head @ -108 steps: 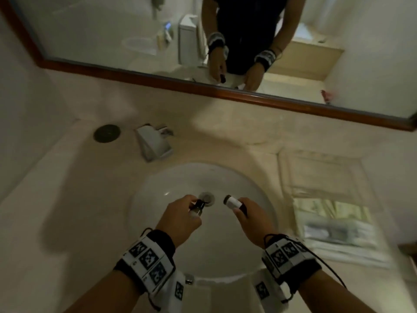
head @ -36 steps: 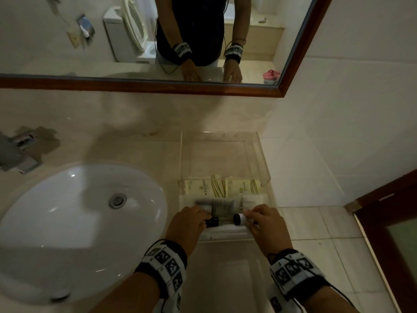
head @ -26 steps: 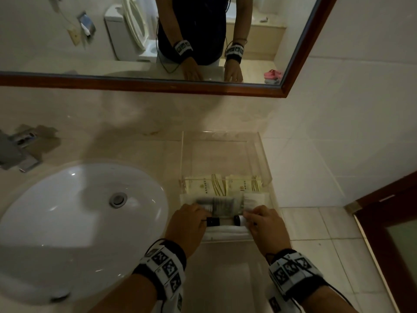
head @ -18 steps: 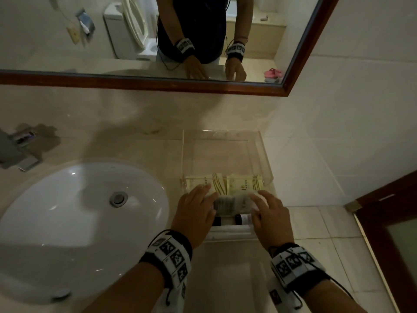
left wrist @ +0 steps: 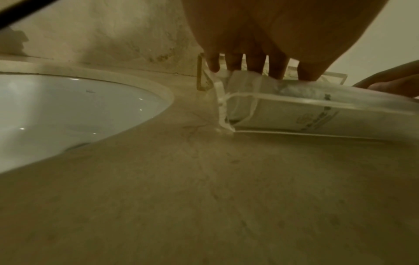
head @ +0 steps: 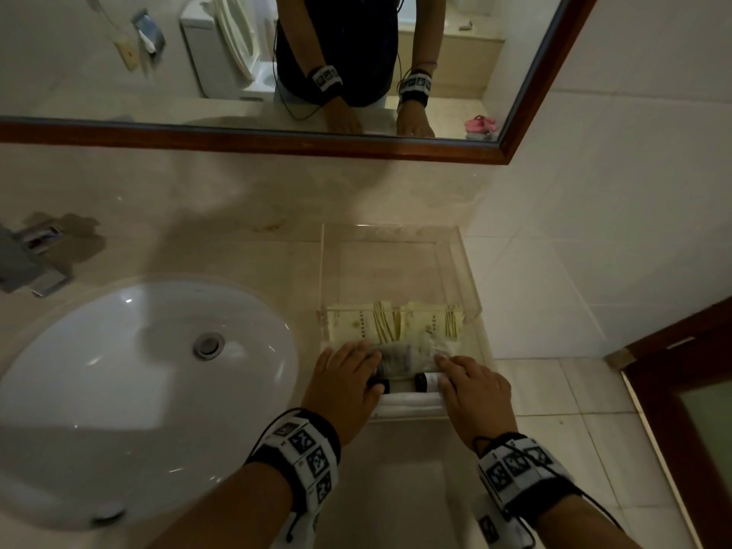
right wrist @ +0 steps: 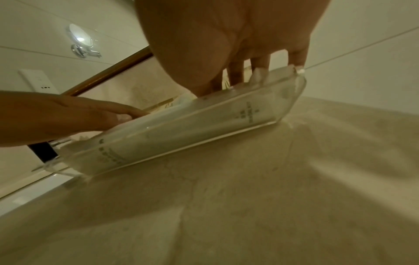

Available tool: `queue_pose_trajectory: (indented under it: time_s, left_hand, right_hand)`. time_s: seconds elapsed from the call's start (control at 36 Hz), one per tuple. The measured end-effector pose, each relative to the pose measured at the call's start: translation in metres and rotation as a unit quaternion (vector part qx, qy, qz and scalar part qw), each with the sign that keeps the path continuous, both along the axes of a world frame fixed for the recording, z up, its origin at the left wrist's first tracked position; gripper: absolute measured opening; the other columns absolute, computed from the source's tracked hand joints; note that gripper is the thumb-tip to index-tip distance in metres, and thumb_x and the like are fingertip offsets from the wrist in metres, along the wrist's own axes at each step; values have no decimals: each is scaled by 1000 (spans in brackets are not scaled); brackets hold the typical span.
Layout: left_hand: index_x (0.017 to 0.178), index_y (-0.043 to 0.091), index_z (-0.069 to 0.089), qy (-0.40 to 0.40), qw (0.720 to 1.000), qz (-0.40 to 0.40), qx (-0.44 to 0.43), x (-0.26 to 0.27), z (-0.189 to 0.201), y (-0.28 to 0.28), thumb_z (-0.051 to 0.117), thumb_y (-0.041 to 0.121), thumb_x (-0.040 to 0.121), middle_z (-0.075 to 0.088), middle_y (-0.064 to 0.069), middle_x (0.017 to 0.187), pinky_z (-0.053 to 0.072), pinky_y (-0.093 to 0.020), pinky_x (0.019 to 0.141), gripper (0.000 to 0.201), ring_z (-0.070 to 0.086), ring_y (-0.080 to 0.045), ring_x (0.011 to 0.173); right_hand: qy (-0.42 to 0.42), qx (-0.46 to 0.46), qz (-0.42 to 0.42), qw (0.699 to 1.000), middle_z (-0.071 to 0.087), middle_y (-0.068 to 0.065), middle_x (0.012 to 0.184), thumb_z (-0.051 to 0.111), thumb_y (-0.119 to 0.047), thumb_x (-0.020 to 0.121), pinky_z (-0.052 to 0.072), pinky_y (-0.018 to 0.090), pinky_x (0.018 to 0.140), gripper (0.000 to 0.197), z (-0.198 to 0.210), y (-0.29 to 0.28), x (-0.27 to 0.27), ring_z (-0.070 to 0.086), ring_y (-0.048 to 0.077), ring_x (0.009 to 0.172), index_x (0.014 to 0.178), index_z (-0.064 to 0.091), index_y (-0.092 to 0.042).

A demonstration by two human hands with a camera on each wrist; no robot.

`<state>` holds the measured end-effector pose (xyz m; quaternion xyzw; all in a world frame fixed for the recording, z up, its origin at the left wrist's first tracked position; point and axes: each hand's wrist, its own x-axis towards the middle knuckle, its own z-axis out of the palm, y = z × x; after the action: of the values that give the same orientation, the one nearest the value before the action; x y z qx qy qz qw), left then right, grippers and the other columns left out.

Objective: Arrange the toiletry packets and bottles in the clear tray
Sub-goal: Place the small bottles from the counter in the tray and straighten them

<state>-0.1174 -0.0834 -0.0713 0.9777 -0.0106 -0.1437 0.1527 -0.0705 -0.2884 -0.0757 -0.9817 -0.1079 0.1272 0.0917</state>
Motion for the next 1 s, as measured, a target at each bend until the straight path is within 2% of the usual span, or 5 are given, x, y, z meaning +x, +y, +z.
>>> queue_pose_trajectory:
  time_s: [0.22,0.31,0.5,0.72,1.0]
  left_hand:
    - [137,30,40,-55,998,29,-26,6,16,0,30,45,97,37,9,148,17,-36,115,44,28,-12,139]
    - [146,28,26,-52,997,48,-26,15,14,2,27,43,99,17,4,158,14,-40,120,49,14,-15,146]
    - [151,29,0,6,999,50,-6,23,-3,0,22,44,99,-15,4,160,-2,-47,121,58,-12,-17,148]
    - [150,30,-1,9,999,30,27,19,-10,-3,20,49,98,-11,5,160,-9,-52,118,60,-8,-17,149]
    - [148,29,17,4,999,44,6,25,-2,-4,22,49,97,1,4,160,-8,-56,116,55,-4,-18,149]
  right_hand:
    - [-94,32,5,995,63,2,108,28,-40,85,46,43,88,46,10,3,10,62,26,97,102,68,-26]
    - [-98,68,12,993,61,9,122,35,-33,87,47,42,91,42,17,16,15,61,29,108,116,63,-19]
    - [7,44,56,997,11,-2,159,31,-43,96,21,42,116,53,8,34,30,15,21,145,147,19,-34]
    - [7,0,49,999,14,-10,157,-3,-63,74,13,45,118,76,-8,31,23,7,18,146,143,22,-43]
    - [19,19,27,999,7,-8,158,-8,-63,72,6,46,119,80,-5,33,21,-1,18,147,144,19,-43]
